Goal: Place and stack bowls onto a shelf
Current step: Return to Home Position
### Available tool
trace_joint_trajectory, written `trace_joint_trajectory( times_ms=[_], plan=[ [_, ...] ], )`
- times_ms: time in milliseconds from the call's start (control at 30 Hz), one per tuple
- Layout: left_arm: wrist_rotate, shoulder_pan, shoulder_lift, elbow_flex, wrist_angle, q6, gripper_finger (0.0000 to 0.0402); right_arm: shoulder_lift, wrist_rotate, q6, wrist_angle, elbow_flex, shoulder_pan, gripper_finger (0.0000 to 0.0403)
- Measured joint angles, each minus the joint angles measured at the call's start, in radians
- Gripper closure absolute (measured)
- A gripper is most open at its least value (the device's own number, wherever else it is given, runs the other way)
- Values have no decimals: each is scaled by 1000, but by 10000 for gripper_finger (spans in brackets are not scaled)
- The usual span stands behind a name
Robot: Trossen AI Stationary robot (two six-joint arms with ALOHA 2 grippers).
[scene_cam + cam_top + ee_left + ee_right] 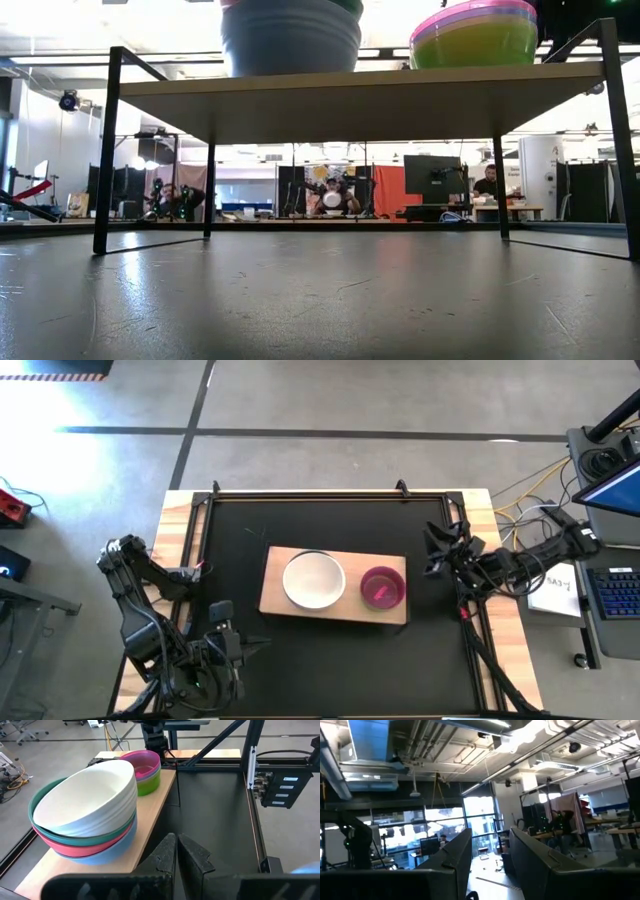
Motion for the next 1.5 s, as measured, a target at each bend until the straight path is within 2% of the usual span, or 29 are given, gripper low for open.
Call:
trace_joint_trajectory(
  times_ms=[167, 367, 567, 1100, 1233, 1500],
  plan=[
    [0, 0, 0, 0, 0, 0, 402, 0, 6, 24, -1, -23, -52, 280],
    [0, 0, 0, 0, 0, 0, 402, -2, 99, 92, 0, -58, -137, 280],
    [-1, 0, 0, 0, 0, 0, 402, 0, 105, 101, 0, -66, -230, 280],
    [0, 0, 0, 0, -8, 0, 402, 4, 115, 85, -19, -66, -641, 280],
    [-1, 0, 0, 0, -8, 0, 402, 5, 115, 152, -49, -66, -662, 280],
    [-1, 0, 0, 0, -8, 8, 402, 6, 114, 143, -52, -66, -662, 280]
  ],
)
